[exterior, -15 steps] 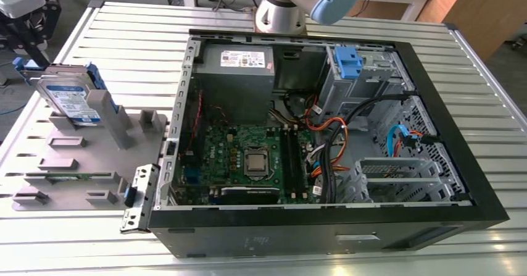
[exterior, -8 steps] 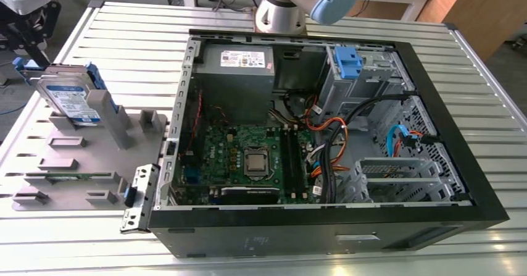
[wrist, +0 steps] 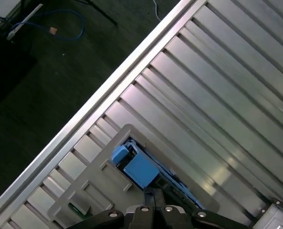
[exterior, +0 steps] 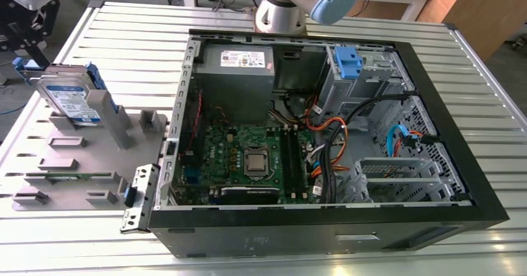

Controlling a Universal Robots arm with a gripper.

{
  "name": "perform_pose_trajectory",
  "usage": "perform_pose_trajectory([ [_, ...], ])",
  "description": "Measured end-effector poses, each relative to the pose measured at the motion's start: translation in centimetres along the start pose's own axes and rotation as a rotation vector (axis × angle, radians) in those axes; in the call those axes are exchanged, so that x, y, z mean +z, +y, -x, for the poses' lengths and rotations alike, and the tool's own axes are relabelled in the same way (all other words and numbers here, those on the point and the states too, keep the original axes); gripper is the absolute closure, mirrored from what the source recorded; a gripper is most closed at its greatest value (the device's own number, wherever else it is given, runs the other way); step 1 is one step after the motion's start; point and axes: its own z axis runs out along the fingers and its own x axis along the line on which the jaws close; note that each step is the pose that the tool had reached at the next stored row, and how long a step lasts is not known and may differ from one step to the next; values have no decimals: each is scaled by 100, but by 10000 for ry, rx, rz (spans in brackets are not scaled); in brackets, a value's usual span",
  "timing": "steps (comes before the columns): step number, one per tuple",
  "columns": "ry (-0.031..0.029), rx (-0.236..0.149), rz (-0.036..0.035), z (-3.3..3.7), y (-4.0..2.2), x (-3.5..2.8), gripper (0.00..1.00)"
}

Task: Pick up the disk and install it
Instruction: 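Pick up the disk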

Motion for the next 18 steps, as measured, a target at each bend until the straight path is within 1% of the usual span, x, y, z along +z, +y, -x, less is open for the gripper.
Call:
perform_pose_trajectory([
  [18,136,-3240,88,0,0,4,89],
])
